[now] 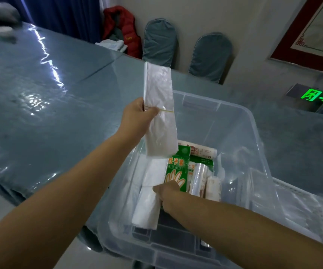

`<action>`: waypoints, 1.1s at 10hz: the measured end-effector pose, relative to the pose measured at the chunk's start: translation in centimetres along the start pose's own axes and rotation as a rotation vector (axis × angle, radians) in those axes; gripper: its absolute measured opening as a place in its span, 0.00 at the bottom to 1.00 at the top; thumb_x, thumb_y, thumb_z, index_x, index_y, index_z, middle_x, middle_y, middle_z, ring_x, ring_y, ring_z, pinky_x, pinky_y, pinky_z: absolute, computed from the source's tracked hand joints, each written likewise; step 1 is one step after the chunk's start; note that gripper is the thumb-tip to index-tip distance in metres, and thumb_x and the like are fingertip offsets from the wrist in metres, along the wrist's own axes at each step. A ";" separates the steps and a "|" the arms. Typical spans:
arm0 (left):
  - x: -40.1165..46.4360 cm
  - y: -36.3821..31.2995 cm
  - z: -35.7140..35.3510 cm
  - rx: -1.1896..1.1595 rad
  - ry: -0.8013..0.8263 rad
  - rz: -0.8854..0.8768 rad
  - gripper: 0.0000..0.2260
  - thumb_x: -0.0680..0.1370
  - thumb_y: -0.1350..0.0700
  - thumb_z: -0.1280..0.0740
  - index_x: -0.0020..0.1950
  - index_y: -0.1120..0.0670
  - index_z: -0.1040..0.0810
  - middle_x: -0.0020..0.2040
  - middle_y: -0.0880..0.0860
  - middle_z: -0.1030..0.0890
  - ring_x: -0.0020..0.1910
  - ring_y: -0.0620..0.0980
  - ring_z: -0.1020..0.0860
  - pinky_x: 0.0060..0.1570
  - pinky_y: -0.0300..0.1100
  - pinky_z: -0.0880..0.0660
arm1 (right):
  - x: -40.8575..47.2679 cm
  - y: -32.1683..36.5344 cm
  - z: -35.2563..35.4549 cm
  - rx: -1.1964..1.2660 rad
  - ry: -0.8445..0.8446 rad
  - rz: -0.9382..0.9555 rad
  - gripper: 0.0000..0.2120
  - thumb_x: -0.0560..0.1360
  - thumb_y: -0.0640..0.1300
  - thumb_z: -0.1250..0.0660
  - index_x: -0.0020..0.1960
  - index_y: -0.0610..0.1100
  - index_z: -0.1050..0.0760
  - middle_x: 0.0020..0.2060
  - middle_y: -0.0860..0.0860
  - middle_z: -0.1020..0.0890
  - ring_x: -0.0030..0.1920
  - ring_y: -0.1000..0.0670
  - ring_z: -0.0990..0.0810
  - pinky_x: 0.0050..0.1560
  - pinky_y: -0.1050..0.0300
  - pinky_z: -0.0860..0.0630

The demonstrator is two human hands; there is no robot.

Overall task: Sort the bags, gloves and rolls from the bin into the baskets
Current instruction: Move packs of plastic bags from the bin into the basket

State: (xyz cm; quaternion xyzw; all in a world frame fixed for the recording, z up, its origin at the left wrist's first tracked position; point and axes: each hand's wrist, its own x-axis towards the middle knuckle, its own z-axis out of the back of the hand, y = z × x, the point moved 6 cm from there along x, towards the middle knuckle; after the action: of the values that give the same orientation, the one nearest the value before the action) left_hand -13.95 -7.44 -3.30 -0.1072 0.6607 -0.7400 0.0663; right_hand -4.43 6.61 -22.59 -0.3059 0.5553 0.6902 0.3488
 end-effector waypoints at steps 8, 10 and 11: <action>-7.6 -6.7 -13.0 -0.157 0.496 0.072 0.04 0.73 0.63 0.32 0.47 0.58 0.21 0.36 0.54 0.17 0.32 0.49 0.20 0.31 0.39 0.24 | -18.9 12.4 22.0 0.572 -0.130 0.930 0.04 0.68 0.34 0.32 0.39 0.42 0.23 0.29 0.48 0.18 0.30 0.50 0.20 0.32 0.57 0.22; -13.0 -8.3 -21.0 -0.489 0.593 0.354 0.13 0.79 0.48 0.40 0.48 0.55 0.21 0.36 0.52 0.15 0.34 0.47 0.18 0.37 0.40 0.21 | -19.0 9.3 28.2 0.554 -0.210 0.958 0.07 0.67 0.38 0.32 0.37 0.49 0.20 0.33 0.49 0.16 0.32 0.51 0.19 0.32 0.58 0.22; -16.0 -8.8 -24.7 -0.477 0.675 0.390 0.14 0.76 0.49 0.35 0.57 0.56 0.22 0.48 0.58 0.16 0.47 0.56 0.17 0.51 0.51 0.21 | -18.3 7.1 31.2 0.536 -0.210 0.936 0.07 0.67 0.42 0.31 0.44 0.50 0.21 0.40 0.48 0.15 0.38 0.48 0.17 0.37 0.53 0.20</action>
State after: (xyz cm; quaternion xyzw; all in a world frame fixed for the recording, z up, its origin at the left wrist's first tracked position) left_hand -4.15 21.27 1.73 0.2542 0.8050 -0.5344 -0.0414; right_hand -0.92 33.63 2.31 0.1436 0.7506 0.6330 0.1239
